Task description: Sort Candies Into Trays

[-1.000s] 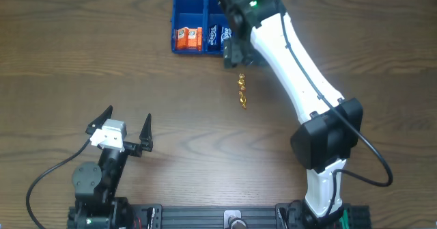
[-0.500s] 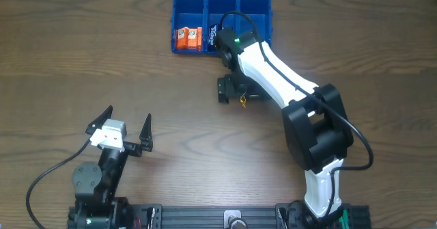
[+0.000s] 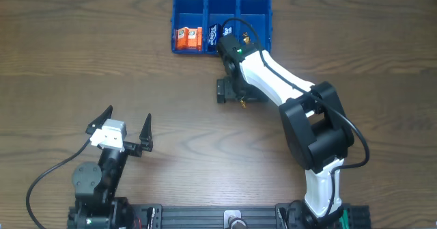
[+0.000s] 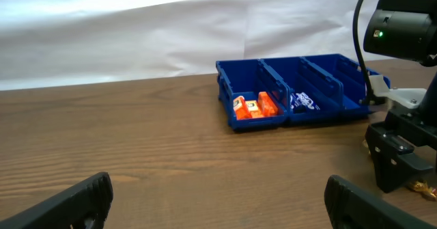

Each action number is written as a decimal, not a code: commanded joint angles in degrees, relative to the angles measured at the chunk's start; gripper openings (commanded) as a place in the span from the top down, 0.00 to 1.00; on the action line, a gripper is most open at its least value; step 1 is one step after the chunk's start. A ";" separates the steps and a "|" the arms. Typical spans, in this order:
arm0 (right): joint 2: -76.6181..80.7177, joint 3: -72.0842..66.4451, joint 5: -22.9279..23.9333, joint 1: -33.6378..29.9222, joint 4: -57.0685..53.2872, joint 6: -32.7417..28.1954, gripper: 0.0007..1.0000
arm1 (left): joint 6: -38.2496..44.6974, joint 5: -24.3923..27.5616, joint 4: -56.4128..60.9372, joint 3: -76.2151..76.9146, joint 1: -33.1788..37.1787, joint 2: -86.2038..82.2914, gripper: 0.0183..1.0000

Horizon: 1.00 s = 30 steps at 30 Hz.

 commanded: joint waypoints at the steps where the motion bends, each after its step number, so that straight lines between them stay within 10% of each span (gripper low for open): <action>1: 0.37 -0.55 0.07 -0.42 1.09 0.04 0.00 | -0.48 1.42 -1.84 -1.16 0.22 -0.39 0.00; 13: 0.37 -2.91 0.04 -0.83 3.93 0.28 0.09 | -0.48 1.42 -1.86 -1.16 0.22 -0.39 0.00; 30: 0.37 -2.89 0.04 -1.20 4.15 0.31 0.84 | -0.48 1.42 -1.84 -1.16 0.22 -0.39 0.00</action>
